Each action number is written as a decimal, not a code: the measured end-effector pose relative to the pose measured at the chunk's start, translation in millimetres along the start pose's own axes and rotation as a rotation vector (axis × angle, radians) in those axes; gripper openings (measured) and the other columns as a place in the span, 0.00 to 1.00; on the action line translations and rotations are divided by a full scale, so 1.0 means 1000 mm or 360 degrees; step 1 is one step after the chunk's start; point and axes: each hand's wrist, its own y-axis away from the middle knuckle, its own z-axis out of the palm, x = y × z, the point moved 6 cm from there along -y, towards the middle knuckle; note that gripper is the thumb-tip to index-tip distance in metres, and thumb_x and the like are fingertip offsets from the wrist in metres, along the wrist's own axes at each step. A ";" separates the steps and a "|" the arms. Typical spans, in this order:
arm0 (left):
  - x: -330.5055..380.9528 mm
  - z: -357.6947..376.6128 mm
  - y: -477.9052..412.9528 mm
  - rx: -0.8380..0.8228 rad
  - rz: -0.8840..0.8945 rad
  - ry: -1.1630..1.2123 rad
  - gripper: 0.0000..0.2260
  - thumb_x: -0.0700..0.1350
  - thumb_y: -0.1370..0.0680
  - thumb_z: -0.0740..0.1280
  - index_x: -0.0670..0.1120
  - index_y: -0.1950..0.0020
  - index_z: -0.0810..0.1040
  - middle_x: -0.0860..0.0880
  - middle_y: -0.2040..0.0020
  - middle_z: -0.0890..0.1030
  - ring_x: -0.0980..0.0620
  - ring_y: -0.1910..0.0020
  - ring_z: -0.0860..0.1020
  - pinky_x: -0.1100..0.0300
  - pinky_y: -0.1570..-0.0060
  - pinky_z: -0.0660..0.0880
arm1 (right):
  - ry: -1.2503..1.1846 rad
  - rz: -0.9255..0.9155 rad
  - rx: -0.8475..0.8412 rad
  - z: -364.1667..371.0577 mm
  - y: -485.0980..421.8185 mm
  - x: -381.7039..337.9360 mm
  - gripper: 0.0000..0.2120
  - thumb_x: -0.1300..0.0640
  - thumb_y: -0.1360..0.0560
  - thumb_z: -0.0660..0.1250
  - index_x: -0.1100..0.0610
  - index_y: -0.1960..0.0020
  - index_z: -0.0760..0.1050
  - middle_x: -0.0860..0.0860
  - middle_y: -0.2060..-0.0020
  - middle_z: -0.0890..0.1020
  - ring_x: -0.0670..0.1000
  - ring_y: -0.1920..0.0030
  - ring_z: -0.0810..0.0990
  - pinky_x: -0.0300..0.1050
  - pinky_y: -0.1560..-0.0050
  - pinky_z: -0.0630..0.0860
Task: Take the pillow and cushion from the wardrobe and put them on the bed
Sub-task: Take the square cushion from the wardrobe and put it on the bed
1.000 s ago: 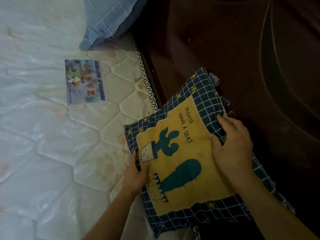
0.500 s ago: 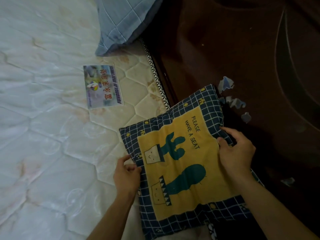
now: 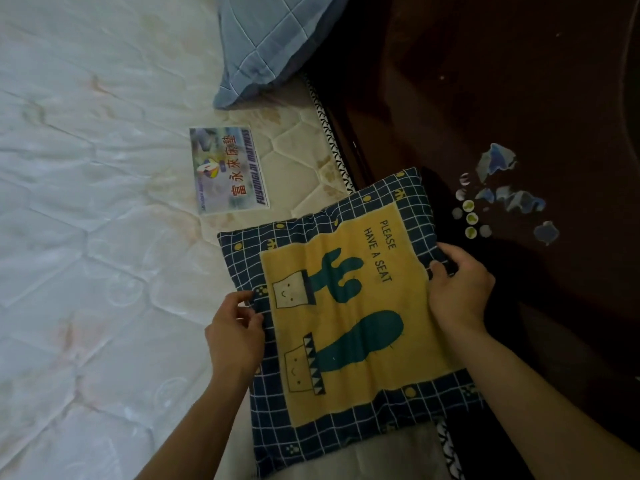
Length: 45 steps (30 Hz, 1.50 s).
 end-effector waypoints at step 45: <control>-0.023 -0.001 -0.036 -0.0105 0.0045 -0.0596 0.27 0.55 0.20 0.63 0.54 0.22 0.59 0.38 0.35 0.71 0.41 0.44 0.75 0.43 0.42 0.73 | 0.0265 0.0150 -0.0744 0.108 -0.005 0.055 0.34 0.45 0.21 0.64 0.50 0.21 0.52 0.58 0.27 0.66 0.61 0.30 0.68 0.60 0.33 0.68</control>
